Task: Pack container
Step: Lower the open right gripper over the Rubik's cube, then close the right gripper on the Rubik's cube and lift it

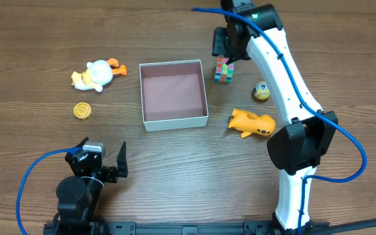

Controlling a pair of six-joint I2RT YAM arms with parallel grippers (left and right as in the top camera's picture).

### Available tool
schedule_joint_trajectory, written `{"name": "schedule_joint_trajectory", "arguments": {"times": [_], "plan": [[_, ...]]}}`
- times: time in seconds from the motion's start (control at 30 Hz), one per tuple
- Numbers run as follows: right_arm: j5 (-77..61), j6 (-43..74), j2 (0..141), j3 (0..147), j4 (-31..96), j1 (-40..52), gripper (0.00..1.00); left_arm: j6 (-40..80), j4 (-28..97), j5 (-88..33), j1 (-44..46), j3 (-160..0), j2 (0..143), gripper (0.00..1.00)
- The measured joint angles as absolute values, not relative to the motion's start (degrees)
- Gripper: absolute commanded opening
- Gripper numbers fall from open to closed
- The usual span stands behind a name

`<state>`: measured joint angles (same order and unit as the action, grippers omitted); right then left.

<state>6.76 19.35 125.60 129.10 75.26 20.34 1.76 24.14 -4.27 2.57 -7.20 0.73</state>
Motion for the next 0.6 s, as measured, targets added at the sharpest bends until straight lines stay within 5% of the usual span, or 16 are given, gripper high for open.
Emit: {"name": "schedule_joint_trajectory", "arguments": {"times": [0.6], "plan": [[8.08, 19.73, 125.62, 129.12, 70.48, 19.03, 0.69, 1.76, 24.14, -4.27, 2.57, -7.20, 0.73, 1.00]]}}
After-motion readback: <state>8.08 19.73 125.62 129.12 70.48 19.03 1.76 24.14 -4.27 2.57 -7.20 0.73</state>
